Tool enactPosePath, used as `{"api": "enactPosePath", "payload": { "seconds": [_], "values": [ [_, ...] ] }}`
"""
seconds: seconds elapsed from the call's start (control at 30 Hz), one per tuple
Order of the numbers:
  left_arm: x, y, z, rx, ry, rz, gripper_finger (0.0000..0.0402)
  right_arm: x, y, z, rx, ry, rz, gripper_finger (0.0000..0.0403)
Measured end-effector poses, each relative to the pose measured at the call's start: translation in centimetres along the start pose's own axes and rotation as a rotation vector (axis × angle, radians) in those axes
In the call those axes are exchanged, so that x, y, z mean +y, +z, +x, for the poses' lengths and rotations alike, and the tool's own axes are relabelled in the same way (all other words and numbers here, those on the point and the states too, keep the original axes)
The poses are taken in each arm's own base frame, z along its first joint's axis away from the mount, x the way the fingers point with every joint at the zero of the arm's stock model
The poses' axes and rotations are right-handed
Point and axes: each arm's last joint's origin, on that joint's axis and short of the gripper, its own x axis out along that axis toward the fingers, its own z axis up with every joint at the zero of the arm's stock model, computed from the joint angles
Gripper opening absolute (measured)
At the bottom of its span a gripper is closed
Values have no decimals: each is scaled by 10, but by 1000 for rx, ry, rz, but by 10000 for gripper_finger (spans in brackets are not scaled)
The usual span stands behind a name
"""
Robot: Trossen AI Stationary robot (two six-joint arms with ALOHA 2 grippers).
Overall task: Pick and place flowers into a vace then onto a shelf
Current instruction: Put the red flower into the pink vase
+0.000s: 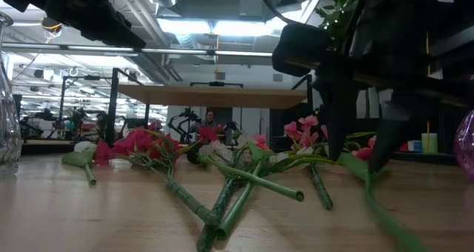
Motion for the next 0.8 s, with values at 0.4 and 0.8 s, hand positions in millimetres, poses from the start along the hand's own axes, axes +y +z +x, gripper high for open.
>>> {"api": "enactPosePath", "payload": {
  "seconds": [0.4, 0.8],
  "values": [
    [0, 0, 0, 0, 0, 0, 8, 9, 0, -17, -13, -28, -32, 181],
    [0, 0, 0, 1, 0, 0, 5, 8, -1, -14, -12, -78, 7, 181]
  ]
}}
